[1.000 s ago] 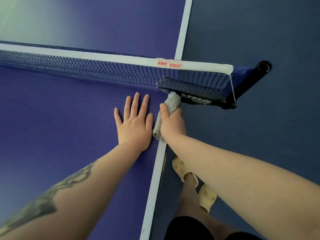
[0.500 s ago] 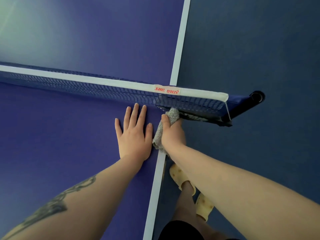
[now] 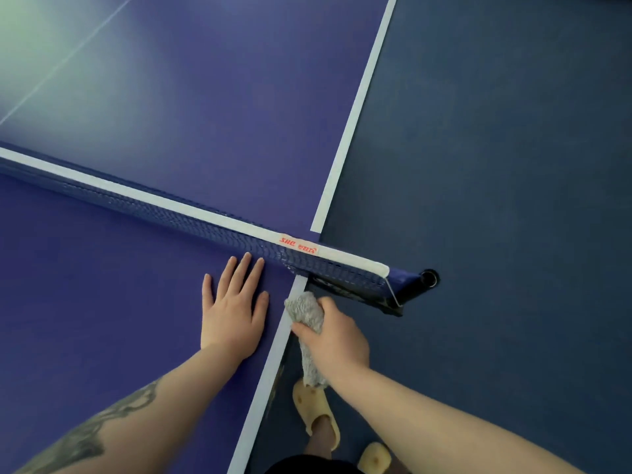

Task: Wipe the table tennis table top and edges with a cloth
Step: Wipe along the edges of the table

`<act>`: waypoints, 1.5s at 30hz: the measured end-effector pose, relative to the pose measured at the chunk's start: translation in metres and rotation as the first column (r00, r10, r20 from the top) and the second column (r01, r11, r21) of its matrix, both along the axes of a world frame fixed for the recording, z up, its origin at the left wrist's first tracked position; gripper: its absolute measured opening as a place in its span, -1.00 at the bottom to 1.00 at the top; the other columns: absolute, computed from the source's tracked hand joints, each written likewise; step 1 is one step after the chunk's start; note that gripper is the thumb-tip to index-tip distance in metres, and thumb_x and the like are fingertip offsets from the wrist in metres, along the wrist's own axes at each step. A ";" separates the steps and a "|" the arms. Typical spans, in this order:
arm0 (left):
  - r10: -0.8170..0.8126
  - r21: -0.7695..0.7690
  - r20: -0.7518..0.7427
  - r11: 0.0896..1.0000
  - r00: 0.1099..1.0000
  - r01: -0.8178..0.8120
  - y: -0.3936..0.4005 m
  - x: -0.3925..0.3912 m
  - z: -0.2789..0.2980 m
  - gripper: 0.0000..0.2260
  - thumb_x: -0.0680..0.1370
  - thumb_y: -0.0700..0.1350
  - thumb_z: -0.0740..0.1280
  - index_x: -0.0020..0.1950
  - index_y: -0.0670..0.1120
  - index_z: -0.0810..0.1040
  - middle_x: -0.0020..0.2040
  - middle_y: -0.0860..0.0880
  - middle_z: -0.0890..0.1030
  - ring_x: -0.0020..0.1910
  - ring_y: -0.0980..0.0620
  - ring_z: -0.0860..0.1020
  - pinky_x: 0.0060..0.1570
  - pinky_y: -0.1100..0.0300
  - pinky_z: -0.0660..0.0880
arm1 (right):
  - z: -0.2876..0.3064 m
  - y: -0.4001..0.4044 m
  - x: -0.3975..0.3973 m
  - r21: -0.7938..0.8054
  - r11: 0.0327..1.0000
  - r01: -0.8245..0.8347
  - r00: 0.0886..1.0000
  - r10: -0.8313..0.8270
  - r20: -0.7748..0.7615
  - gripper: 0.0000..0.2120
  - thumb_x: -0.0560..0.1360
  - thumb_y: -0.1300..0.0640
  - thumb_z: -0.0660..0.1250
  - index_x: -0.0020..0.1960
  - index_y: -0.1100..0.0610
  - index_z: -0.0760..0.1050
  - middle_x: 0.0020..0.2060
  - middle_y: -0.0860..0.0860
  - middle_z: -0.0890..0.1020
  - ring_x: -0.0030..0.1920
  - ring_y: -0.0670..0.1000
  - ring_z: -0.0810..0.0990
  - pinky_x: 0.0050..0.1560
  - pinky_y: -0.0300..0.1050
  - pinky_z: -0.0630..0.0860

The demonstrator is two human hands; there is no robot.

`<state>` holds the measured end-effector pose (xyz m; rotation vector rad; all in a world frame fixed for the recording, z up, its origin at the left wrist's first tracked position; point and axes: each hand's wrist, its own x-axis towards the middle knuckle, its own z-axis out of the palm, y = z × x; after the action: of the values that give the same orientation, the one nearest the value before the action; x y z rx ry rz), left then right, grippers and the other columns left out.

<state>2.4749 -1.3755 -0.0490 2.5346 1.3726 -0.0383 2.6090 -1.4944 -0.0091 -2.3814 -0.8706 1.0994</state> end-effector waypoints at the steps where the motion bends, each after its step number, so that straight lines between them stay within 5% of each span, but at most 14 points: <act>1: 0.023 -0.022 -0.008 0.999 1.000 -0.023 -0.003 0.001 0.003 -0.44 0.59 0.17 -0.19 0.60 0.12 -0.01 0.60 0.10 0.01 0.57 0.10 -0.13 0.52 -0.10 -0.16 | 0.004 -0.009 0.003 0.006 0.998 -0.070 0.997 0.070 0.027 -0.66 0.52 -0.22 0.33 0.18 -0.09 0.37 0.07 -0.12 0.59 0.06 -0.01 0.59 -0.07 -0.07 0.51; 5: 0.153 -0.196 -0.044 0.968 0.987 -0.158 -0.035 0.019 0.025 -0.47 0.65 0.11 0.02 0.60 0.15 -0.06 0.61 0.10 -0.11 0.57 0.06 -0.19 0.53 -0.03 -0.17 | 0.019 -0.045 0.027 0.011 0.925 -0.379 0.911 0.372 0.177 -0.62 0.55 -0.19 0.30 0.28 -0.07 0.35 0.15 -0.10 0.54 0.17 0.00 0.51 -0.01 -0.05 0.49; 10: 0.267 -0.271 0.090 0.934 0.960 -0.234 -0.115 0.036 0.045 -0.61 0.65 0.01 0.16 0.49 0.10 0.33 0.56 0.12 0.18 0.56 0.09 0.06 0.51 0.07 0.08 | 0.032 -0.081 0.080 0.011 0.821 -0.571 0.782 0.541 0.309 -0.56 0.57 -0.16 0.27 0.39 -0.07 0.31 0.25 -0.12 0.50 0.26 -0.02 0.44 0.07 -0.05 0.47; 14: 0.297 -0.290 0.100 0.922 0.950 -0.258 -0.185 0.067 0.055 -0.67 0.63 0.02 0.19 0.40 0.12 0.45 0.47 0.14 0.35 0.47 0.11 0.27 0.44 0.14 0.21 | 0.049 -0.119 0.139 0.000 0.760 -0.650 0.693 0.593 0.411 -0.54 0.58 -0.18 0.25 0.42 -0.06 0.30 0.28 -0.14 0.48 0.26 -0.03 0.44 0.08 -0.03 0.49; 21: 0.201 -0.267 0.221 0.954 0.954 -0.139 -0.256 0.180 0.079 -0.66 0.63 0.02 0.16 0.41 0.14 0.42 0.42 0.23 0.38 0.40 0.21 0.31 0.34 0.30 0.21 | 0.073 -0.167 0.243 -0.031 0.759 -0.650 0.621 0.554 0.555 -0.57 0.59 -0.20 0.22 0.39 -0.09 0.28 0.24 -0.16 0.49 0.21 -0.05 0.46 -0.01 -0.07 0.49; 30: 0.104 -0.133 0.329 0.989 0.939 -0.063 -0.237 0.266 0.129 -0.68 0.61 -0.03 0.19 0.35 0.09 0.49 0.33 0.20 0.48 0.31 0.15 0.41 0.29 0.25 0.30 | 0.098 -0.160 0.310 -0.030 0.814 -0.580 0.652 0.486 0.583 -0.61 0.58 -0.21 0.23 0.32 -0.06 0.32 0.16 -0.14 0.52 0.16 -0.03 0.49 -0.07 -0.08 0.48; 36: 0.048 -0.041 0.347 0.999 0.937 -0.036 -0.153 0.286 0.171 -0.68 0.62 -0.02 0.19 0.37 0.09 0.48 0.35 0.18 0.47 0.32 0.12 0.42 0.27 0.21 0.34 | 0.105 -0.112 0.315 0.056 0.883 -0.467 0.760 0.367 0.537 -0.64 0.56 -0.23 0.24 0.27 -0.09 0.35 0.09 -0.16 0.54 0.10 -0.04 0.53 -0.10 -0.08 0.48; 41: 0.116 -0.092 0.254 0.991 0.960 -0.095 -0.048 0.263 0.185 -0.68 0.62 0.00 0.17 0.37 0.10 0.47 0.37 0.14 0.47 0.28 0.03 0.47 0.13 0.15 0.43 | 0.100 -0.048 0.288 0.157 0.971 -0.183 0.950 0.133 0.284 -0.73 0.53 -0.24 0.28 0.09 -0.09 0.39 -0.10 -0.17 0.56 -0.10 -0.03 0.56 -0.20 -0.09 0.46; 45: 0.184 -0.210 0.075 0.964 0.980 -0.165 0.045 0.234 0.156 -0.66 0.60 -0.01 0.16 0.38 0.09 0.45 0.35 0.08 0.49 0.21 -0.01 0.52 0.09 0.09 0.48 | 0.080 0.007 0.258 0.198 0.976 0.091 0.996 -0.092 -0.006 -0.75 0.53 -0.22 0.31 0.02 -0.05 0.43 -0.13 -0.12 0.61 -0.14 -0.05 0.61 -0.13 -0.04 0.57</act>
<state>2.7084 -1.3301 0.1067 2.2135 1.4694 -0.0238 2.8669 -1.4877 0.0712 -2.2355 -0.8220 0.9278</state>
